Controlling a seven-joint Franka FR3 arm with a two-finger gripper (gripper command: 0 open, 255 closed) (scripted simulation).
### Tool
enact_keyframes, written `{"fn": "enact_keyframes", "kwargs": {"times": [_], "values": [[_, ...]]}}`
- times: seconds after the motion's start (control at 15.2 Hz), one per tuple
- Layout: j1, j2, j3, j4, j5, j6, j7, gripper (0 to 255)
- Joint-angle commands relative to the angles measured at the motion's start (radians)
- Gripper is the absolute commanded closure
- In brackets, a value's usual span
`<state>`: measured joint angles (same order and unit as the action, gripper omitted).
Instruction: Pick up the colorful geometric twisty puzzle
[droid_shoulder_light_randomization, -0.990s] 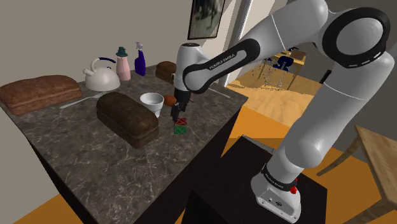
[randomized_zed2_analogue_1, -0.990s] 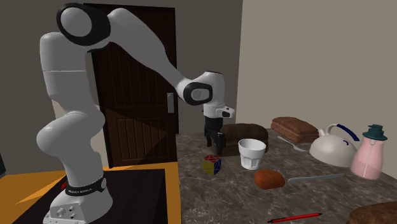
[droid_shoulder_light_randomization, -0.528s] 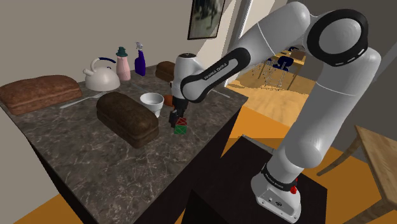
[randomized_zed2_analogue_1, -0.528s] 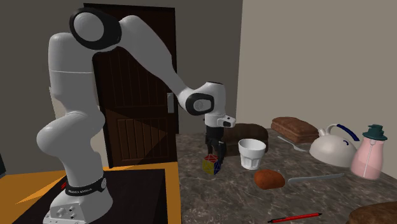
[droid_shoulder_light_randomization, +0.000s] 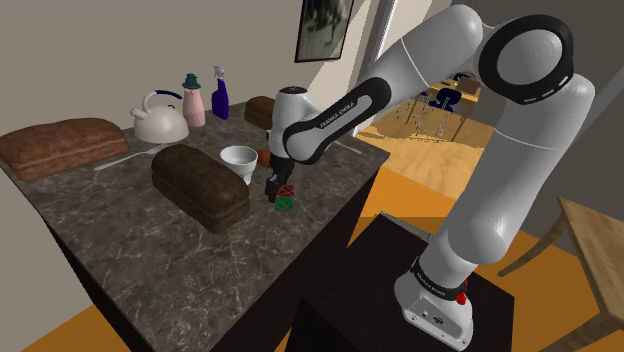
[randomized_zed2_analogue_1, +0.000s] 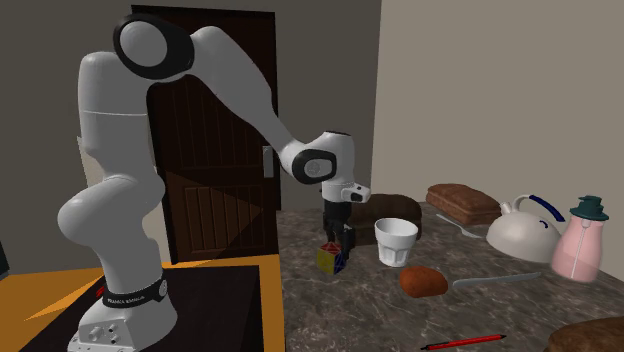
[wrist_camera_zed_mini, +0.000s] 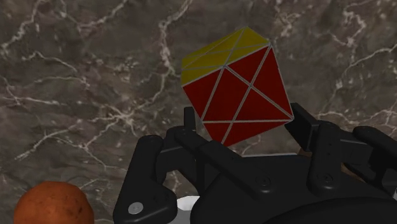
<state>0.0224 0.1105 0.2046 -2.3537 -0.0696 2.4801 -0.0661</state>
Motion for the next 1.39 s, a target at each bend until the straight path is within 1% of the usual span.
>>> {"fn": "enact_keyframes", "kwargs": {"times": [0.0,0.2,1.19,1.32], "values": [[-0.001,0.001,-0.001,0.0,-0.001,0.0,0.001,255],[-0.002,0.001,-0.002,-0.002,-0.001,0.002,-0.001,255],[-0.004,-0.141,0.003,0.059,0.051,-0.198,-0.04,255],[-0.004,-0.142,0.003,0.06,0.051,-0.2,-0.041,255]]}}
